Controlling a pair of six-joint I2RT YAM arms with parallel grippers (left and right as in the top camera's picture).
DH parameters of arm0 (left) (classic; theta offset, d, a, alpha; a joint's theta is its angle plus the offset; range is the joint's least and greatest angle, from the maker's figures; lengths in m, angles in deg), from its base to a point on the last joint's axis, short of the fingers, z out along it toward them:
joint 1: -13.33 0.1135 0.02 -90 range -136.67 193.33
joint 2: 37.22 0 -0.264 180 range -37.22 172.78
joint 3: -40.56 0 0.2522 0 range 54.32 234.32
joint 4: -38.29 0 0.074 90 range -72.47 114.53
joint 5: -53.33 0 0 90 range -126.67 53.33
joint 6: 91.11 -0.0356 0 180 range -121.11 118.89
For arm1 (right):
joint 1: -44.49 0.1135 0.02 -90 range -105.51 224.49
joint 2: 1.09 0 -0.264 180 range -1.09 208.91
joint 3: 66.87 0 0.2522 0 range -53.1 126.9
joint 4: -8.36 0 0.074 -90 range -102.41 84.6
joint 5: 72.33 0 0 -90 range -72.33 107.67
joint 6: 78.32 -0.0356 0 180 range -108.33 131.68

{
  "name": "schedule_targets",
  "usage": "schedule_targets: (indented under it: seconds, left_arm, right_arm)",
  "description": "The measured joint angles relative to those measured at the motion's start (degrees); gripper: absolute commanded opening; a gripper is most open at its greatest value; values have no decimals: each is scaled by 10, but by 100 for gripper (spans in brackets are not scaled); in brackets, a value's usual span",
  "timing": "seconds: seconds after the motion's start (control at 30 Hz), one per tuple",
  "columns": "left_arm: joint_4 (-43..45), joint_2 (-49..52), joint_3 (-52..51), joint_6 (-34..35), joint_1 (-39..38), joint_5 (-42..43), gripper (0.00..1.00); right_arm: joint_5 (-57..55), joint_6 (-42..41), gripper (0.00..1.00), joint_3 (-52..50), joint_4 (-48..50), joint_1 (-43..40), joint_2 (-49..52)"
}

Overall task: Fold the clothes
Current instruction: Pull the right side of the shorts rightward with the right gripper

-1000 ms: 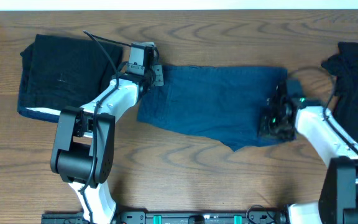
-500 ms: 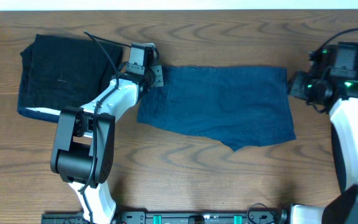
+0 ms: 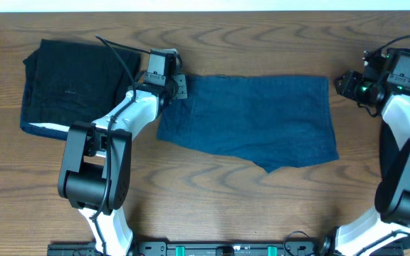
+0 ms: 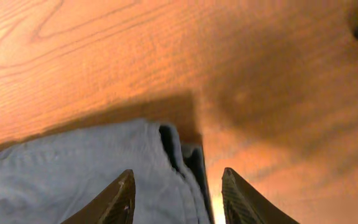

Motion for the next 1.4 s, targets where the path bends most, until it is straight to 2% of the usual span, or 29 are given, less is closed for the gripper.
schedule_targets:
  seconds: [0.07,0.23,0.43,0.53,0.6,0.8,1.03,1.13,1.2,1.23,1.4]
  left_arm:
    - [0,0,0,0,0,0,6]
    - [0,0,0,0,0,0,6]
    - [0,0,0,0,0,0,6]
    - [0,0,0,0,0,0,6]
    - [0,0,0,0,0,0,6]
    - [0,0,0,0,0,0,7]
    - [0,0,0,0,0,0,7]
    - [0,0,0,0,0,0,7]
    - [0,0,0,0,0,0,7]
    - [0,0,0,0,0,0,7]
    - [0,0,0,0,0,0,7]
  right_arm:
    - [16,21,50,0,20,0,16]
    - [51,75,49,0,52,0,48]
    - [64,106,36,0,86,0,77]
    - [73,112,32,0,106,0,92]
    - [77,114,33,0,118,0,98]
    - [89,117,47,0,136,0,108]
    - [114,117,49,0,139,0,120]
    - [120,117,43,0,139,0,120]
    - [123,118,25,0,140,0,120]
    - [126,116,20,0,139,0,120]
    - [142,112,19,0,141,0,120]
